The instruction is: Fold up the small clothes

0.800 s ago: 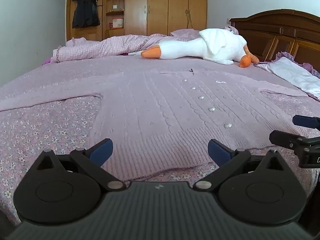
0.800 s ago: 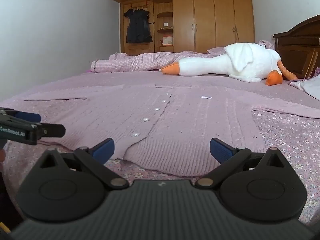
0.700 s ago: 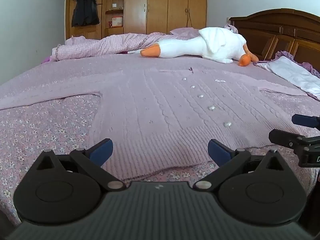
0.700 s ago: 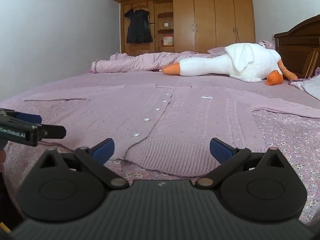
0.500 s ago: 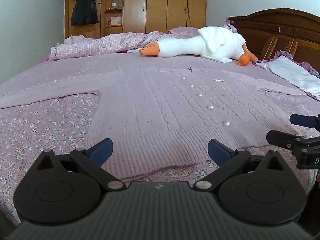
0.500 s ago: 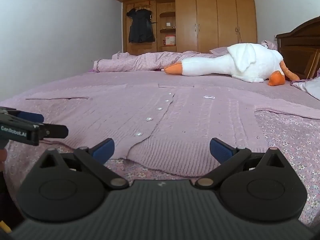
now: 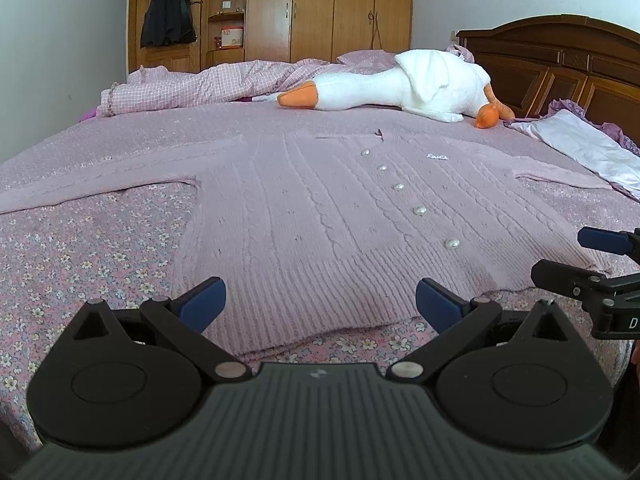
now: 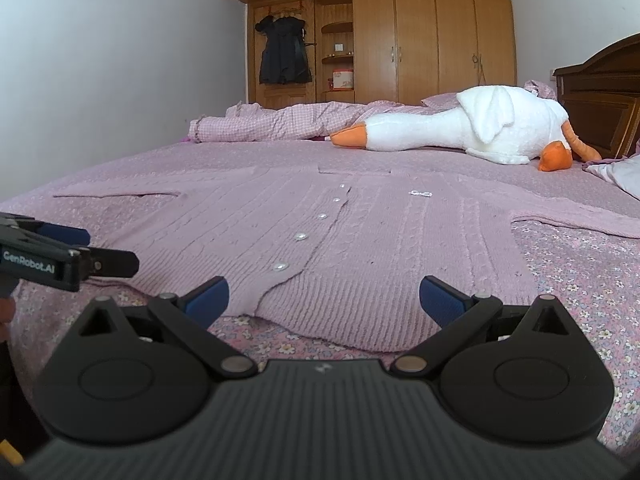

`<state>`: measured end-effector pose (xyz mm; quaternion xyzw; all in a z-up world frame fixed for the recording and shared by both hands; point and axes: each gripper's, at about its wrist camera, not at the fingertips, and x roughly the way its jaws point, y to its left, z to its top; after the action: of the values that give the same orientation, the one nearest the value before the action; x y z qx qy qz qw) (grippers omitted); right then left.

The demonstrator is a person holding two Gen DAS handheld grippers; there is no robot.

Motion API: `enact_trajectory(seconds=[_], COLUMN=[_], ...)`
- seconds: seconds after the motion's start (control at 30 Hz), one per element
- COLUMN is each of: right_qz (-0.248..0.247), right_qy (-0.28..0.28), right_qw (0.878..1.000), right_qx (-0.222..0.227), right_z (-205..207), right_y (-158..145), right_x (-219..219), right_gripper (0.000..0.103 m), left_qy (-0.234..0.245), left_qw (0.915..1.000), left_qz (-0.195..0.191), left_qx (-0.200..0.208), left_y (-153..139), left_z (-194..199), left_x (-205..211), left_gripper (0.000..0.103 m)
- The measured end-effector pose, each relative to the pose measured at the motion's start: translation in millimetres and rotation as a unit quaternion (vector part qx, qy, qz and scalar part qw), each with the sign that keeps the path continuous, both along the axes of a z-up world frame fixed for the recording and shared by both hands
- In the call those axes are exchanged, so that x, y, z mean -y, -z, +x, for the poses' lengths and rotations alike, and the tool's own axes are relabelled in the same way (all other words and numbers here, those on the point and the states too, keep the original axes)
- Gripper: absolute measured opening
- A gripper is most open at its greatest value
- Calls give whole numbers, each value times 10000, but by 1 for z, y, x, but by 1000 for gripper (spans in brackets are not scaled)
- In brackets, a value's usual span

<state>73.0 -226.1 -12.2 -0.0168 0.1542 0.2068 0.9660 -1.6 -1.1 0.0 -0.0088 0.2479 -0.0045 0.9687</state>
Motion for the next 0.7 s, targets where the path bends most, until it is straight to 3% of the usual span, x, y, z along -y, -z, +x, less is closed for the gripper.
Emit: enact_trajectory(seconds=[0.7], right_qz=[-54], right_qy=[-44], right_qw=[10000], right_qx=[-20], right_z=[-1], right_y=[1], right_x=[-2], right_gripper=[103], left_qy=[-43], left_qw=[10000], left_qz=[-47], left_qx=[15], left_y=[-2], left_z=[-1], left_x=[-2], left_gripper=[103])
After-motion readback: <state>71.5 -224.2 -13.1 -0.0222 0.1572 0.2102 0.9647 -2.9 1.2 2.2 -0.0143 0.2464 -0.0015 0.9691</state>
